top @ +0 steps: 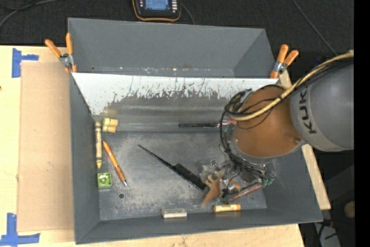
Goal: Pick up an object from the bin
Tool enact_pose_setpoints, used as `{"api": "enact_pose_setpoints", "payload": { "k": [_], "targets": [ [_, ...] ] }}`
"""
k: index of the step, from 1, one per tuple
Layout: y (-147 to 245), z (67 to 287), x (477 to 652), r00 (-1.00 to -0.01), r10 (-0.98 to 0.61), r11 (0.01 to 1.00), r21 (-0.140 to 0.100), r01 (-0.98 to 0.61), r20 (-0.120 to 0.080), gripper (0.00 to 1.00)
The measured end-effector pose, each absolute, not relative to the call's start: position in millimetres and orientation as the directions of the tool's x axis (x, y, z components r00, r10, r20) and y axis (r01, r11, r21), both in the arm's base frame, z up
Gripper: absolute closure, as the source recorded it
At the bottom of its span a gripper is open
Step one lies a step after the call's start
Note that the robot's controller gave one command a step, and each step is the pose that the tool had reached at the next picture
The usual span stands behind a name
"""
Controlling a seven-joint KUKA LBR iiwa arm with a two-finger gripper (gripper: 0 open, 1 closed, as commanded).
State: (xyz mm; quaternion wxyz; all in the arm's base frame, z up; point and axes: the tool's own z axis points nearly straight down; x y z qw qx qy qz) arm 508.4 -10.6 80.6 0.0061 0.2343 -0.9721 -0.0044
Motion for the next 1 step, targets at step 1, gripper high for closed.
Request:
{"api": "enact_pose_setpoints", "payload": {
  "k": [1],
  "targets": [
    [-9.7,107.1,507.7,-0.891,-0.454,0.891,0.014,-0.454,0.012,1.00]
  ]
}}
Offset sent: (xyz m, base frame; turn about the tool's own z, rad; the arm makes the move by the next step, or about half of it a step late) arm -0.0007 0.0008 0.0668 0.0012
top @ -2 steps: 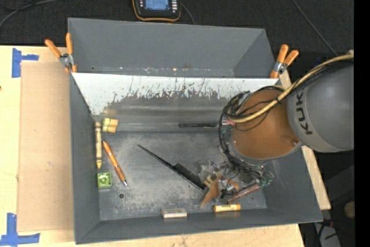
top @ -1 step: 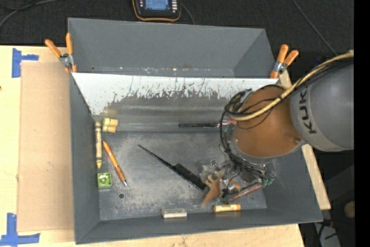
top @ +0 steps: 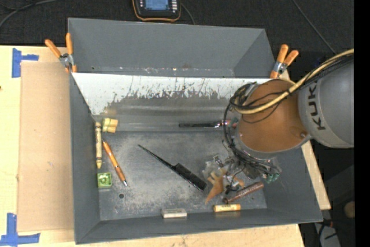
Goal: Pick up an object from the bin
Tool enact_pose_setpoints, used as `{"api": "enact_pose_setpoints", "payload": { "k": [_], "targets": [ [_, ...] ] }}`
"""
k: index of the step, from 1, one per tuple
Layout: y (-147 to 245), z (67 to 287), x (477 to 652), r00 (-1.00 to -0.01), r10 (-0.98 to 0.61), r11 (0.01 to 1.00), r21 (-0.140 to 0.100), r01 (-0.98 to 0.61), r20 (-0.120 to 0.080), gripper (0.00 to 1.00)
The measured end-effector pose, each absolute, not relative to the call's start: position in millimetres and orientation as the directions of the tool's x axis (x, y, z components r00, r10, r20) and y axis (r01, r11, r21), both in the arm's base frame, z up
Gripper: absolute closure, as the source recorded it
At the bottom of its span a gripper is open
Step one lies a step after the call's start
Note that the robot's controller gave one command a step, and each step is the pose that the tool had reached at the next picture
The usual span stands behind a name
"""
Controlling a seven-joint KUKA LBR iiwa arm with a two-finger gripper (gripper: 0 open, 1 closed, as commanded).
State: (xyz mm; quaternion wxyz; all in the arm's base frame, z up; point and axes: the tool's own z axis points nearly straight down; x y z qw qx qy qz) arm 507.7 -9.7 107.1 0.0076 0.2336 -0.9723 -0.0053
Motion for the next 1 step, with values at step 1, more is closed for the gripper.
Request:
{"api": "enact_pose_setpoints", "payload": {
  "k": [1],
  "targets": [
    [-9.1,134.0,508.5,-0.891,-0.453,0.891,0.013,-0.453,0.010,1.00]
  ]
}}
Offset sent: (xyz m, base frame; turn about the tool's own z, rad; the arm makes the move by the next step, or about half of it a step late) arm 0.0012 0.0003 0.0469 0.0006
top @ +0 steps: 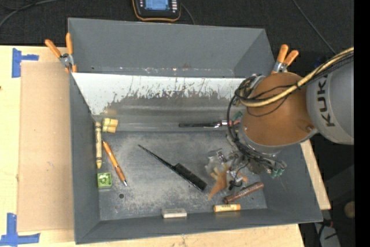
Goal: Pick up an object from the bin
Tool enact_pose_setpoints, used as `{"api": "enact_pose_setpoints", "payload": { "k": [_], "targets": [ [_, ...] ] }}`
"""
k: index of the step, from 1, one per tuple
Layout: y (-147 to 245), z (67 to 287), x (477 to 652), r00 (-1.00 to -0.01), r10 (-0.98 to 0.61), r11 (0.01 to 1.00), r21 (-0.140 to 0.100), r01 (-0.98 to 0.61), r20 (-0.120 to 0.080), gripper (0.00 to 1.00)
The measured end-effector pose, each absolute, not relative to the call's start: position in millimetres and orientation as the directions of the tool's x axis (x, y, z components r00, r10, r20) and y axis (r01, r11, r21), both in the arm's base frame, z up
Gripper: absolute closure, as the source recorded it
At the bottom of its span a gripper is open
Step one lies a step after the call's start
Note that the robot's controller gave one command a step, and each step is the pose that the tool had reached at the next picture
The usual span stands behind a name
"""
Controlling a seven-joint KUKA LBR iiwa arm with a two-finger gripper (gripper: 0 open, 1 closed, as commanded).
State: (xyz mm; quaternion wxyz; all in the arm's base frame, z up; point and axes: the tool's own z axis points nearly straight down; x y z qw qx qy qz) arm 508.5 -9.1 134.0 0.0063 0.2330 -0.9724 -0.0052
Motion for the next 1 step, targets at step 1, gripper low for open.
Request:
{"api": "enact_pose_setpoints", "payload": {
  "k": [1],
  "targets": [
    [-8.4,149.6,508.7,-0.892,-0.452,0.892,0.013,-0.452,0.009,1.00]
  ]
}}
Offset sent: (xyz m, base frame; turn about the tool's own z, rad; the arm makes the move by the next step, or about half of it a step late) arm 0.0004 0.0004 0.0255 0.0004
